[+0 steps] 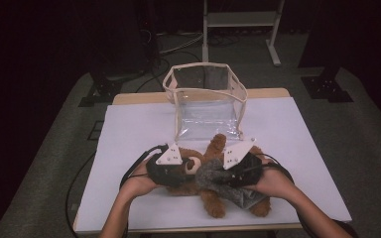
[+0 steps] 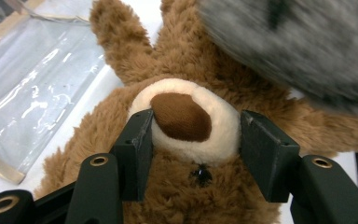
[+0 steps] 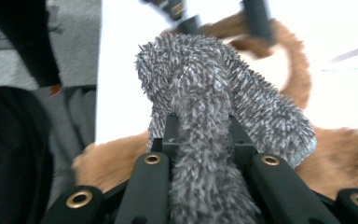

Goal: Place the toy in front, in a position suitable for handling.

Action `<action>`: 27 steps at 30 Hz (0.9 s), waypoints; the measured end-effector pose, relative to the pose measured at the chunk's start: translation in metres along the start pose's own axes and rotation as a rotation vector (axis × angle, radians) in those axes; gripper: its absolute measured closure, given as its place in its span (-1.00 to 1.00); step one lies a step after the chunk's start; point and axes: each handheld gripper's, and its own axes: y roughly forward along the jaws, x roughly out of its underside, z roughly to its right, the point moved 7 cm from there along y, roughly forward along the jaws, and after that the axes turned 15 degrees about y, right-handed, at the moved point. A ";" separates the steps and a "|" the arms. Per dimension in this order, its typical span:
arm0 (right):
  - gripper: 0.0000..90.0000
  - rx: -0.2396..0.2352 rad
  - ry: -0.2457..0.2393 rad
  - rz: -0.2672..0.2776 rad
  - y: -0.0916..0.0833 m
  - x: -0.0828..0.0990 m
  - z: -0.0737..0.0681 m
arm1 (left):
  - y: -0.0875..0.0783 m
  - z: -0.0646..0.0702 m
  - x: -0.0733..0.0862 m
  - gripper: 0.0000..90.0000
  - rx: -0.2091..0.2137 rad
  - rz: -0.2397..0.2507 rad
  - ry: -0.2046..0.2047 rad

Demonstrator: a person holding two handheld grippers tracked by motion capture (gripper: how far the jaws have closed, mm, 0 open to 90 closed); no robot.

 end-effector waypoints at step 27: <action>0.65 0.036 0.162 0.055 -0.026 0.032 0.056 | -0.009 0.007 -0.003 0.00 0.056 0.004 0.044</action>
